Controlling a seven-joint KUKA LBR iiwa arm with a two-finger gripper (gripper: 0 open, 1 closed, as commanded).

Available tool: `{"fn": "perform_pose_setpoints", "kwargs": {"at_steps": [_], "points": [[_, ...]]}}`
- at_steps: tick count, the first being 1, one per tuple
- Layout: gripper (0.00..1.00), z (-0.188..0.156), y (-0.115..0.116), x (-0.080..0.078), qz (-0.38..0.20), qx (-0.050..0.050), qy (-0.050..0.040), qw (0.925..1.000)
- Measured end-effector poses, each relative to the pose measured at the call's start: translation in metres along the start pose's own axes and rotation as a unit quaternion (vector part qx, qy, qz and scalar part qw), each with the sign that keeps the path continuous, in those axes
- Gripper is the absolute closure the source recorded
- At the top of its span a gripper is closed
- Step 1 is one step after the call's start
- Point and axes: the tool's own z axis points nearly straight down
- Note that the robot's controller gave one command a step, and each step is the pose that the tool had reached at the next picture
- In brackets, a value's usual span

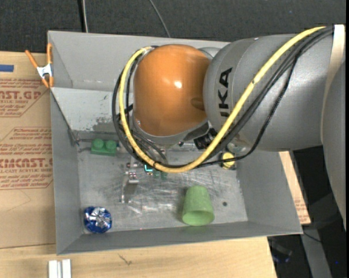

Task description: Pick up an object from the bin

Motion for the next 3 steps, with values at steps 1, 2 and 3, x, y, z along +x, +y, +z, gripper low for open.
{"fn": "perform_pose_setpoints", "kwargs": {"at_steps": [1,2,3], "points": [[0.00,0.084,0.038,0.021,-0.172,0.000,-0.0016,0.9852],[0.00,0.119,0.042,0.023,-0.255,0.000,-0.0021,0.9670],[0.00,0.138,0.046,0.021,-0.261,0.000,-0.0025,0.9654]]}}
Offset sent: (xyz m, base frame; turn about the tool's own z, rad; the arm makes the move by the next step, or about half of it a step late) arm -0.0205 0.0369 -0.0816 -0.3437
